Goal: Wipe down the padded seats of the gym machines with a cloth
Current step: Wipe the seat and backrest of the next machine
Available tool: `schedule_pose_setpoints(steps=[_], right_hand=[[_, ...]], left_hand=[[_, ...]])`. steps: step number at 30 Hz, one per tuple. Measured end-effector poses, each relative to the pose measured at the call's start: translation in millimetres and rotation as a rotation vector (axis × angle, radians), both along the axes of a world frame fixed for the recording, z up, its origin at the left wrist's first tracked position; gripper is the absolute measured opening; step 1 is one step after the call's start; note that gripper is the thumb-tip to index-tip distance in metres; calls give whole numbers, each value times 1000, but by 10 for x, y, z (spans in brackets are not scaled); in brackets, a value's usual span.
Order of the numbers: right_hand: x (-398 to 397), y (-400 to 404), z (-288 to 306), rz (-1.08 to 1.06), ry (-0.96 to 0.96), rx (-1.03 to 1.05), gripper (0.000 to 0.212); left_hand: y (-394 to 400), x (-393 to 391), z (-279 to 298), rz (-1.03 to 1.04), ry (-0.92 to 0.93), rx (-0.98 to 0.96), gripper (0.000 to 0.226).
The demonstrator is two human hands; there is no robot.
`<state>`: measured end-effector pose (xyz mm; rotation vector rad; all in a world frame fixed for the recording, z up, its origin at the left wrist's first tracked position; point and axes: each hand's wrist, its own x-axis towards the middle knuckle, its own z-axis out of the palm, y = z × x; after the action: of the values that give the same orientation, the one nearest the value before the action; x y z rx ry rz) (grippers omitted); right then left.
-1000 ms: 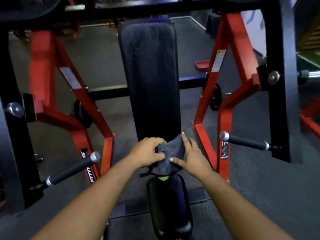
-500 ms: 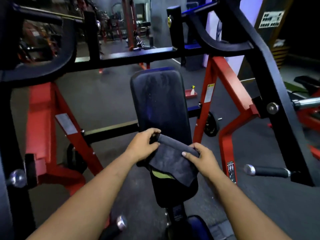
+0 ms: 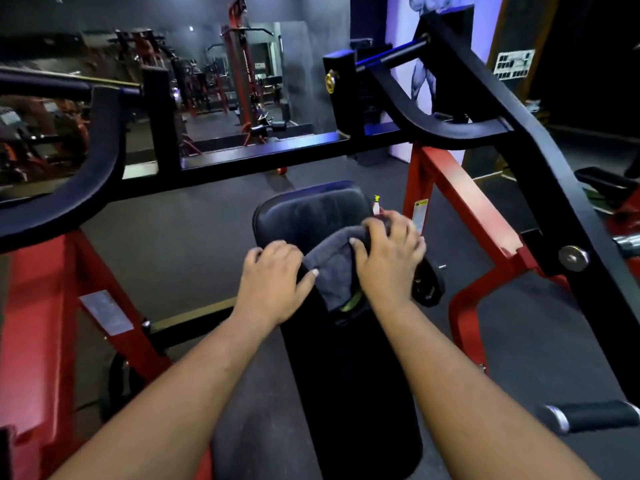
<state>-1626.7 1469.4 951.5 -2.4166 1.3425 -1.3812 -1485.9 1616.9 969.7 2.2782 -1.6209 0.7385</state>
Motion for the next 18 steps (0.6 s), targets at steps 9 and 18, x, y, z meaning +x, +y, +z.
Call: schedule_pose_setpoints(steps=[9,18], right_hand=[[928,-88,-711,166,112,380,119],[1035,-321,-555,154,162,259,94]], left_hand=[[-749,755,49,49,-35,113,70],[-765,907,-103,-47,-96,75,85]])
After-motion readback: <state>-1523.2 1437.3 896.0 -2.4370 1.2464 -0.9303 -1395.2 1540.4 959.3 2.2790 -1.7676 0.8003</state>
